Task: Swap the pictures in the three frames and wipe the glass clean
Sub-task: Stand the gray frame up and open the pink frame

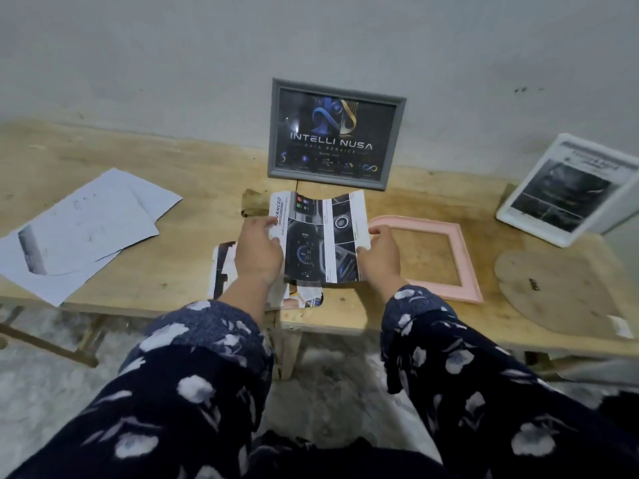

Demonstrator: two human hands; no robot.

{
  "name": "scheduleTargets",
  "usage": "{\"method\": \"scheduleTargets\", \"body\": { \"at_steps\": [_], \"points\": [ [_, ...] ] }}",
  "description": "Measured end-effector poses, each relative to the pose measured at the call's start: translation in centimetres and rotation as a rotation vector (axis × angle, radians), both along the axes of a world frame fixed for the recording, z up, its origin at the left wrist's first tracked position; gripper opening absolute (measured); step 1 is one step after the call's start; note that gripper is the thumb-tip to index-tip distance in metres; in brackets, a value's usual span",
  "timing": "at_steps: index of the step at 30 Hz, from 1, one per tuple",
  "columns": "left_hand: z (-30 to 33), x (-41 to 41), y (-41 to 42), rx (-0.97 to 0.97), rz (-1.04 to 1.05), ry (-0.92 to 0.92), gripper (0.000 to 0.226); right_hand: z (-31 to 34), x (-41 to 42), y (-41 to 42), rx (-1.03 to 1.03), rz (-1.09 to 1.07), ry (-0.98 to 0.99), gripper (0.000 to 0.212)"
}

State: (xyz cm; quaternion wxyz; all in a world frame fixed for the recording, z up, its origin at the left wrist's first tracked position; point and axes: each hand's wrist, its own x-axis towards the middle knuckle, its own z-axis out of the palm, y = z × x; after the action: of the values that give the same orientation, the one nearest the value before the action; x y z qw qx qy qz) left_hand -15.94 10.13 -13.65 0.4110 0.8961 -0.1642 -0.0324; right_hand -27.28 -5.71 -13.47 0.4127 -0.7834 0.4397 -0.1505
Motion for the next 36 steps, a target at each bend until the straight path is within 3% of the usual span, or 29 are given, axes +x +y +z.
{"method": "scheduleTargets", "body": {
  "at_steps": [6,11,15,19,23,30,36],
  "points": [
    [0.4,-3.0,-6.6,0.048,-0.192,0.031,0.041,-0.2,-5.4,-6.0,-0.013,-0.166,0.004,0.036],
    [-0.3,-7.1,-11.9,0.125,-0.301,0.071,0.051,-0.5,-9.9,-11.5,-0.050,-0.173,0.053,0.041],
    [-1.2,-8.9,-14.8,0.223,-0.298,0.107,0.060,-1.2,-11.8,-14.8,-0.100,-0.094,0.188,0.036],
    [-1.9,-10.2,-17.2,0.440,-0.266,0.146,0.066,-2.7,-13.2,-17.0,-0.121,0.080,0.354,0.034],
    [-3.1,-11.2,-18.3,0.557,-0.249,0.185,0.063,-3.6,-14.0,-18.2,-0.294,0.263,0.473,0.040],
    [-3.9,-12.3,-18.6,0.613,-0.242,0.187,0.060,-3.9,-14.4,-18.9,-0.403,0.367,0.442,0.044],
    [-3.6,-12.9,-19.4,0.608,-0.205,0.124,0.051,-4.0,-14.8,-19.4,-0.279,0.283,0.378,0.044]
  ]
}}
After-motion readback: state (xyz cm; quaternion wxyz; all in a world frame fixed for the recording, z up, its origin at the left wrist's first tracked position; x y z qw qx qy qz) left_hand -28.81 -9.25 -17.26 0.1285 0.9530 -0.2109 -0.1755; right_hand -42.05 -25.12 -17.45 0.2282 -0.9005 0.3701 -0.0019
